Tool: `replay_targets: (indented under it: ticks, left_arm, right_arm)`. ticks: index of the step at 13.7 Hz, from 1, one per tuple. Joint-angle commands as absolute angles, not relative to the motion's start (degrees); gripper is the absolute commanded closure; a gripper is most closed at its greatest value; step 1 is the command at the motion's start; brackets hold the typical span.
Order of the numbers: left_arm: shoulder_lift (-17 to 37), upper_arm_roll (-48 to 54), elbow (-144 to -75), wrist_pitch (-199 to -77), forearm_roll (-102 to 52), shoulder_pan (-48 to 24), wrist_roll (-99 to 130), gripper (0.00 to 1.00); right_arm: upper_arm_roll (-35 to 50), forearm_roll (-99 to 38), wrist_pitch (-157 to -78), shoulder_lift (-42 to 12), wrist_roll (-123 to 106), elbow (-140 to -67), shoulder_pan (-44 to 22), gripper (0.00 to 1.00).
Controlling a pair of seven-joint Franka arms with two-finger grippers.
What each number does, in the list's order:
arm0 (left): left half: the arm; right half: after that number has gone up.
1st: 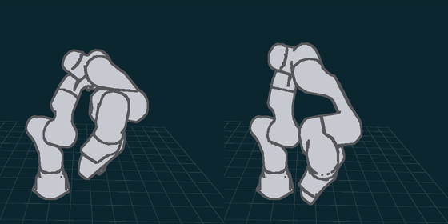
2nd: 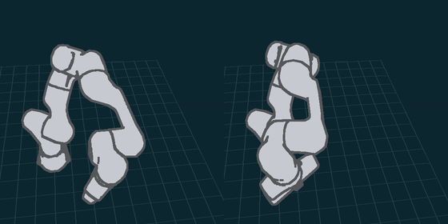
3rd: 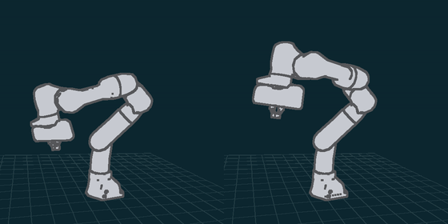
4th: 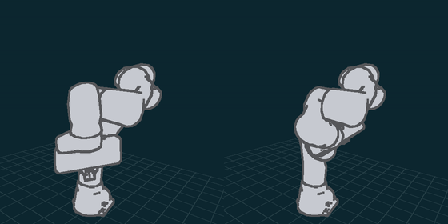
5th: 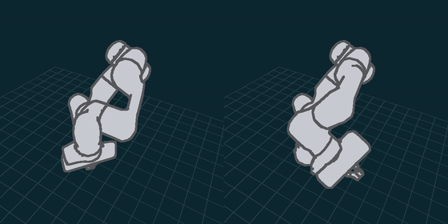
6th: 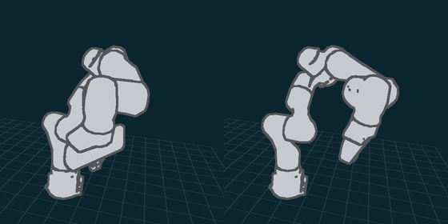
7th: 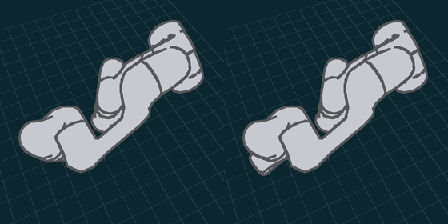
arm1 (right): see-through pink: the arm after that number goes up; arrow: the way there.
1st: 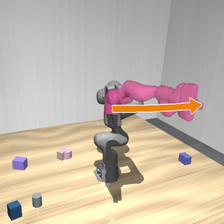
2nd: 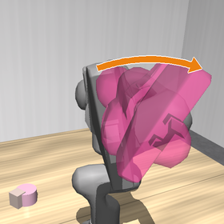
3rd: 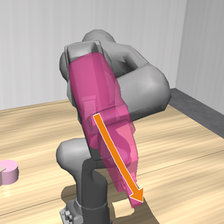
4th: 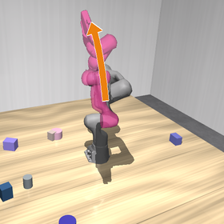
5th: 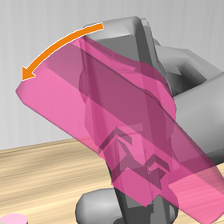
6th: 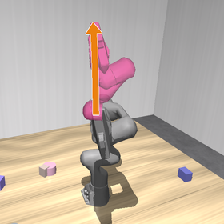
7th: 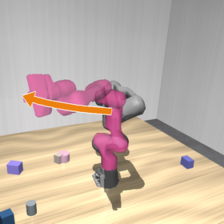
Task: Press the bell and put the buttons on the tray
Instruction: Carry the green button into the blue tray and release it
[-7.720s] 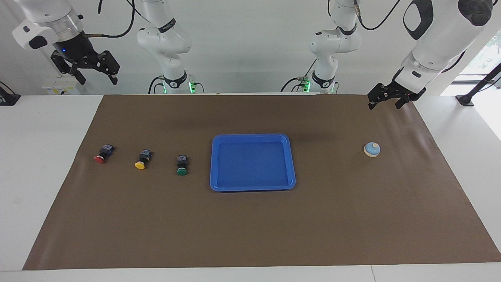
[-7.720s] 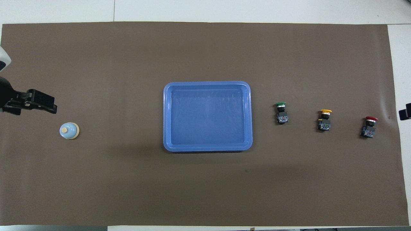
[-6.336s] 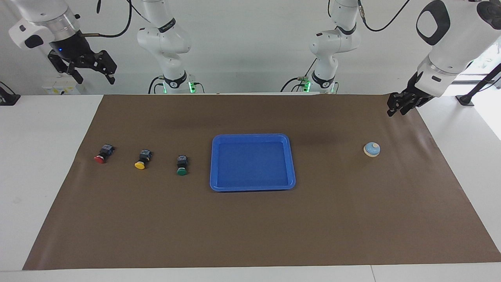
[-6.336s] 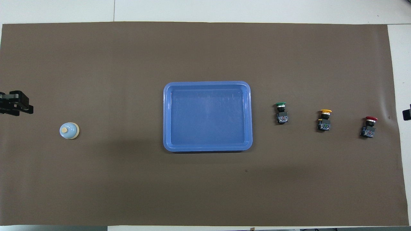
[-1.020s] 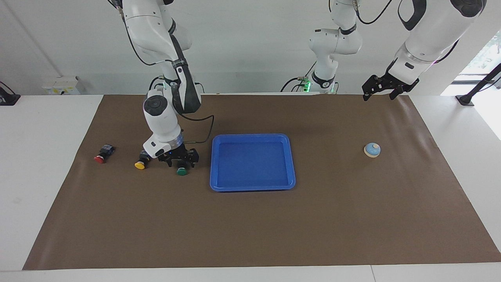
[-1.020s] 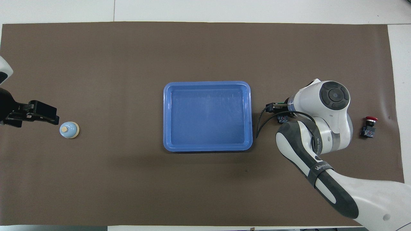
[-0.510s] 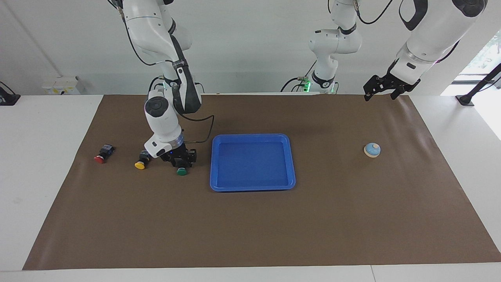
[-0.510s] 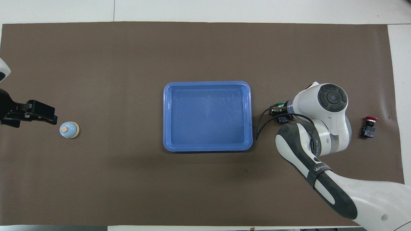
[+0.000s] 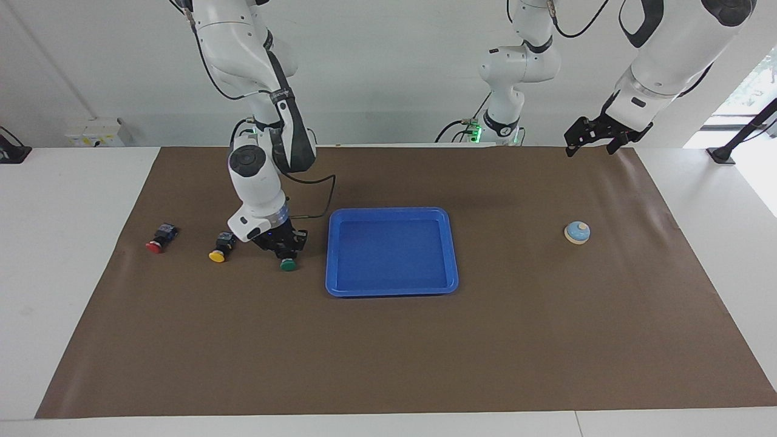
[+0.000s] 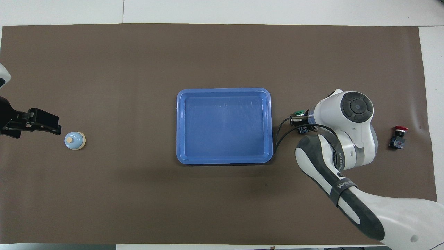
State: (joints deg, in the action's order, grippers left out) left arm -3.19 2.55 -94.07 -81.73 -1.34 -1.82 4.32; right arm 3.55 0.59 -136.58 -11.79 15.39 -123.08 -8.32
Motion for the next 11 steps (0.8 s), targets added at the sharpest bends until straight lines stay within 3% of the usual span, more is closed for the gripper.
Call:
replay_targets:
  ticks: [1, 3, 5, 8, 11]
  left_arm:
    - [-3.3, 3.6, -93.3, -79.9, -0.9, -1.1, 4.4, 0.00]
    - [-3.3, 3.6, -93.3, -80.2, -0.8, -1.1, 4.4, 0.00]
    - [-3.4, 3.6, -94.1, -81.8, -0.8, -1.1, 4.3, 0.00]
    - [-4.0, 3.0, -95.2, -82.4, -0.8, -0.4, 4.1, 0.00]
    - [-4.2, 3.0, -95.3, -82.0, -0.7, 0.6, 4.3, 0.00]
  right_arm:
    - [3.8, -0.4, -125.4, -11.2, 17.0, -113.9, -10.2, 1.00]
    - [3.8, -1.6, -118.6, -11.7, 20.5, -107.3, -13.4, 1.00]
    - [3.7, -2.4, -117.1, -13.3, 26.1, -103.5, -17.5, 1.00]
    - [3.7, -2.5, -119.0, -13.3, 30.3, -105.4, -21.3, 1.00]
    - [3.7, -2.5, -125.1, -16.6, 32.5, -107.1, -24.8, 1.00]
